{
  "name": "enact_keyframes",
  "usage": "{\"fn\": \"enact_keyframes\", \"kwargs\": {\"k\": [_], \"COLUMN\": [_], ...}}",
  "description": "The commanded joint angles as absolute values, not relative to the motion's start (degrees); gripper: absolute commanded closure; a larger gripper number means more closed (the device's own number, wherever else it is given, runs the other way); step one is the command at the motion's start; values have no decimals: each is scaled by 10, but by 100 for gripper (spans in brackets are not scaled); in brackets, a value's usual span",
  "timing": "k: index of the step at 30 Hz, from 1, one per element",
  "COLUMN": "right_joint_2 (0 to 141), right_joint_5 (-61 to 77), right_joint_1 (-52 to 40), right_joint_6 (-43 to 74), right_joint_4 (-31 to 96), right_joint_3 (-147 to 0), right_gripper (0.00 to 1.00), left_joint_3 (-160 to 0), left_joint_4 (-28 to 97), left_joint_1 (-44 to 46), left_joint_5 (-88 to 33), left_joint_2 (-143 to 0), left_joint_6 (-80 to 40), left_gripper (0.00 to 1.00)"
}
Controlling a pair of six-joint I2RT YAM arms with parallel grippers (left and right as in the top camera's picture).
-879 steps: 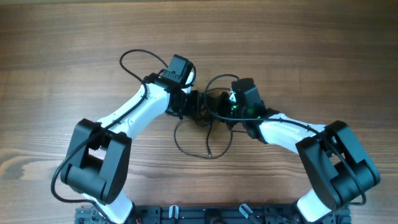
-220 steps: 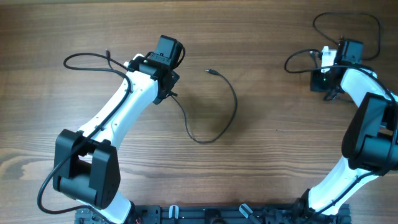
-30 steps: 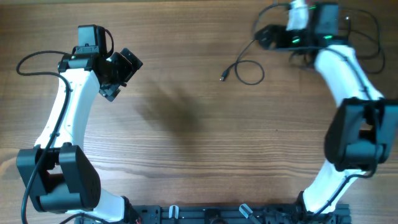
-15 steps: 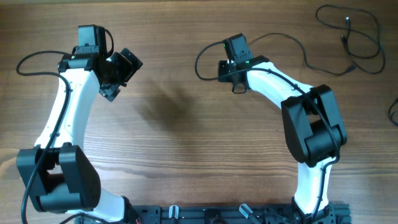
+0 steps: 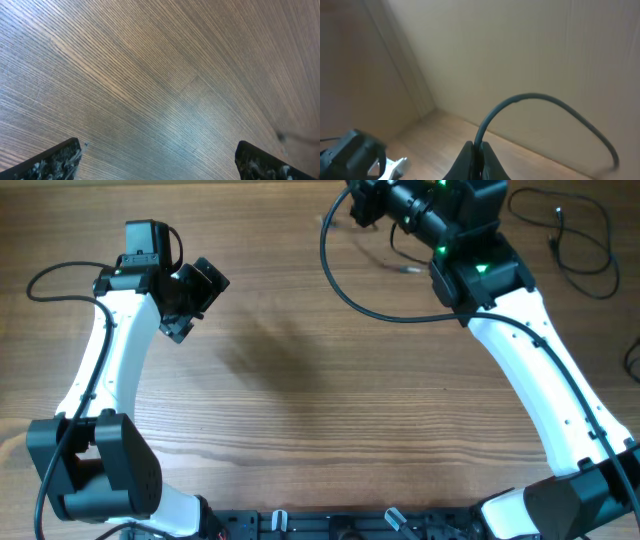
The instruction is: Untangle cables
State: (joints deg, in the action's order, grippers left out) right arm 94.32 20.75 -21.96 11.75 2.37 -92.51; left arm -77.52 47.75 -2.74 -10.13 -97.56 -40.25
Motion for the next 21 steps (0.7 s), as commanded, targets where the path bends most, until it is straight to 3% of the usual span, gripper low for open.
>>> {"fn": "enact_keyframes", "kwargs": {"k": [1,5,8,11,13,15,18,21], "right_joint_2": [962,968,1010,1056,1081,1094,1105,1106], "right_joint_5": [120,-25,36,66,-49,18,243,283], "right_joint_1": [-178,-83,0,16,15,13,-5,-13], "right_joint_6": [124,119,95,15,124,150,3,-37], "right_joint_4": [51,108,148,209,262,295,294,243], "right_joint_3": [-920,-920,-920,-919,-919,-919,-918,-917], "right_gripper": [96,96,96,96,96,96,96,96], "left_joint_3": [-776,-776,-776,-776,-776,-776,-776,-776], "left_joint_4": [478,478,478,478,478,478,478,478], "left_joint_1": [-29,-29,-29,-29,-29,-29,-29,-29], "left_joint_5": [-95,-95,-95,-95,-95,-95,-95,-95], "left_joint_2": [-978,-978,-978,-978,-978,-978,-978,-978], "left_joint_6": [-408,-408,-408,-408,-408,-408,-408,-408], "left_gripper": [0,0,0,0,0,0,0,0]}}
